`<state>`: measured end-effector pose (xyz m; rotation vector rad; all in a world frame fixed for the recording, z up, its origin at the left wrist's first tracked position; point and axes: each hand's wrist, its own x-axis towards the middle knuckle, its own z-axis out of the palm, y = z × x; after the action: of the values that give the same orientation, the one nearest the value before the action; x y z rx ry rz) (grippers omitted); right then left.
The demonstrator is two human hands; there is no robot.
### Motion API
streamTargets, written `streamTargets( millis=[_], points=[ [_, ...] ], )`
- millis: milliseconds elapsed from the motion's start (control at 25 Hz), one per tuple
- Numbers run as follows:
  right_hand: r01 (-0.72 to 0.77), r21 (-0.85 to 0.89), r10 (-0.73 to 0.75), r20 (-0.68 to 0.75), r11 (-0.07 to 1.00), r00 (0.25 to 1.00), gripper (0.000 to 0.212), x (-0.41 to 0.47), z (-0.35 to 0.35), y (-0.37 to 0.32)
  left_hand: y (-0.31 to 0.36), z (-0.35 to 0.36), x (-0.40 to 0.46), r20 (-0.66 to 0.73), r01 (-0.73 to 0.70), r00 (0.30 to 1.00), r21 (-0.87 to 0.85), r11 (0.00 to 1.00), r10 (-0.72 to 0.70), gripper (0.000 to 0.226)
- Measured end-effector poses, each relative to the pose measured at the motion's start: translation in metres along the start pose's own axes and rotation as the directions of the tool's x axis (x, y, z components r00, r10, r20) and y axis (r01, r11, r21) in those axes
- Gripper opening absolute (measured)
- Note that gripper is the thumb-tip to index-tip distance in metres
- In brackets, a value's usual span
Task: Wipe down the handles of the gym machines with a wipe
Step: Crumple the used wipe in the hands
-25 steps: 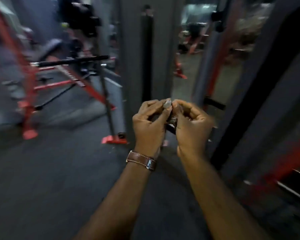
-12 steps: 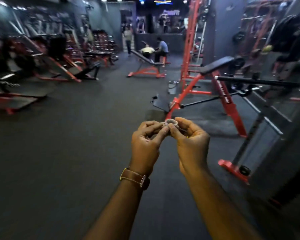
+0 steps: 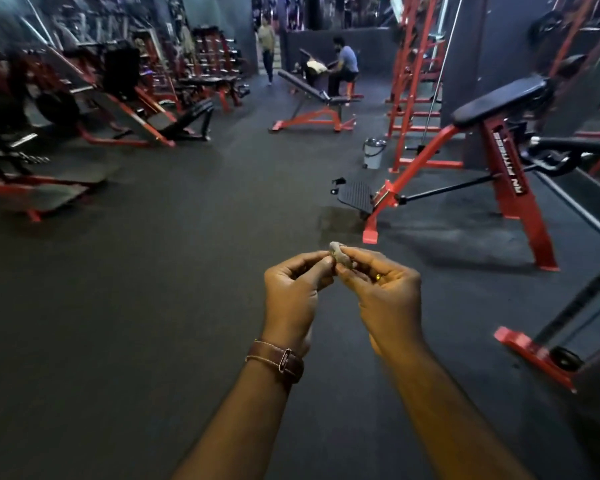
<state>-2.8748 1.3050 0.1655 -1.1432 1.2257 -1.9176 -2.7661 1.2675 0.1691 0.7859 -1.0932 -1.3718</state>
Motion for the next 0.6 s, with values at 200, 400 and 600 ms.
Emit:
streamTargets(
  millis=[200, 400, 600],
  points=[
    [-0.033, 0.033, 0.034, -0.024, 0.999, 0.999, 0.029, 0.133, 0.023, 0.078, -0.053, 0.006, 0.152, 0.010, -0.033, 0.999, -0.019, 0.999, 0.033, 0.012],
    [-0.122, 0.037, 0.122, 0.007, 0.992, 0.992, 0.027, 0.301, 0.053, 0.151, -0.091, 0.019, 0.333, -0.041, -0.011, 0.999, 0.013, 1.000, 0.011, 0.013],
    [-0.165, 0.011, 0.165, 0.056, 0.986, 0.985, 0.027, 0.455, 0.094, 0.225, -0.126, 0.020, 0.495, -0.124, 0.043, 0.991, 0.005, 0.999, -0.042, 0.015]
  ],
)
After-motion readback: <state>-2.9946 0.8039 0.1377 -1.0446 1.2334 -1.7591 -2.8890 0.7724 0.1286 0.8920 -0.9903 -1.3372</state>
